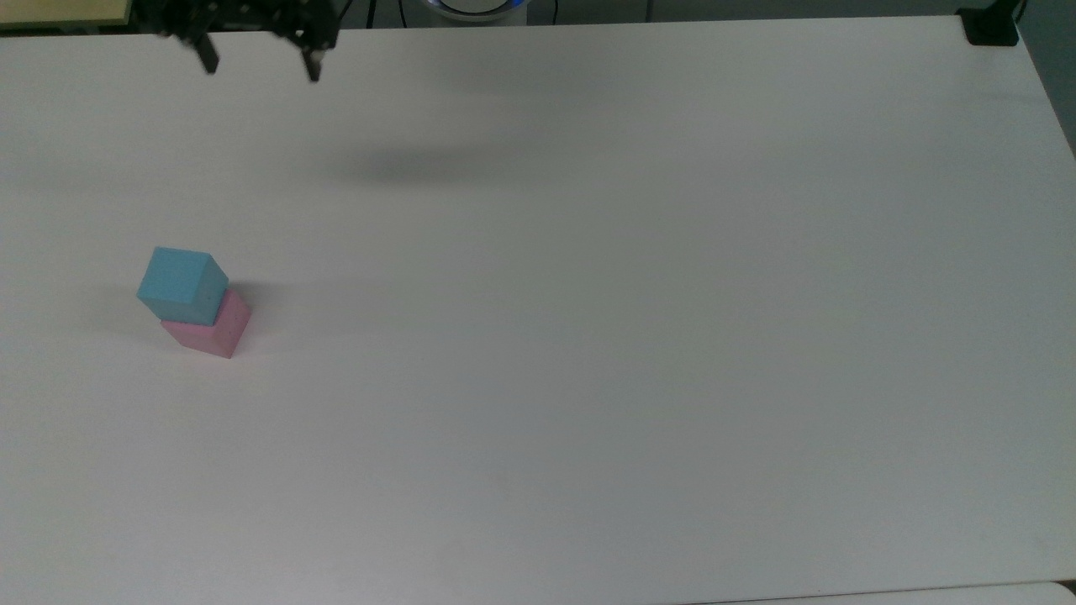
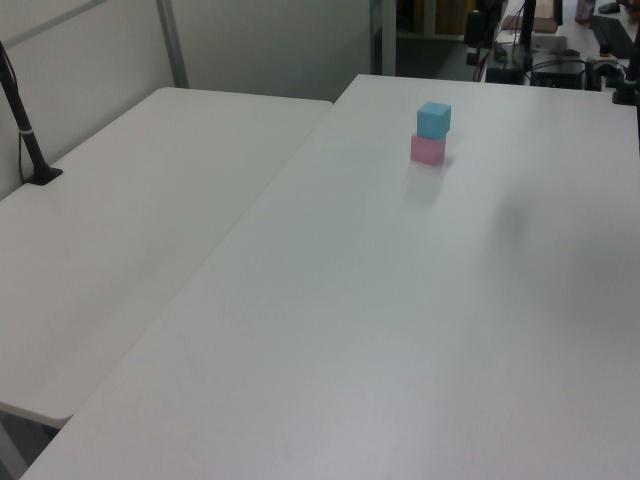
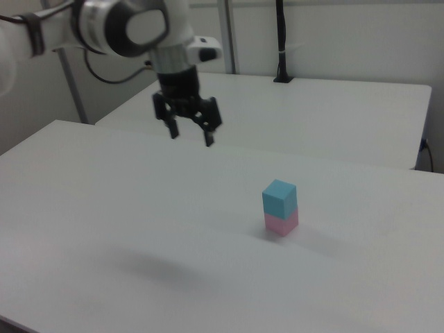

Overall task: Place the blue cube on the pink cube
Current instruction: 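Open the gripper and raise it away from the stacked cubes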

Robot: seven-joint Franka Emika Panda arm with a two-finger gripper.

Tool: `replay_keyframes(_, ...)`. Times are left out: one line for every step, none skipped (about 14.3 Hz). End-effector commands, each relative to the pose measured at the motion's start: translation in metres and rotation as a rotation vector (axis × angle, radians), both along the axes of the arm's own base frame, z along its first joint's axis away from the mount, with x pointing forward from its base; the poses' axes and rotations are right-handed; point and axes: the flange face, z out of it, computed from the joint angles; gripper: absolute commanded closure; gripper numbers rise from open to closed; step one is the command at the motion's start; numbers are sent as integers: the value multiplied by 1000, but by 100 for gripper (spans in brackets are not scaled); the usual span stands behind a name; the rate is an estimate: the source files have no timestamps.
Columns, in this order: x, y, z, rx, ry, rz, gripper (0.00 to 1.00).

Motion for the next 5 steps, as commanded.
replay_keyframes(-35, 34, 18, 8, 51, 32, 0)
replay_keyframes(-37, 33, 20, 10, 56, 22, 0)
replay_keyframes(-39, 31, 20, 12, 64, 3, 0)
replay_keyframes(-41, 32, 20, 14, 70, -11, 0)
replay_keyframes(-41, 32, 20, 14, 70, -19, 0)
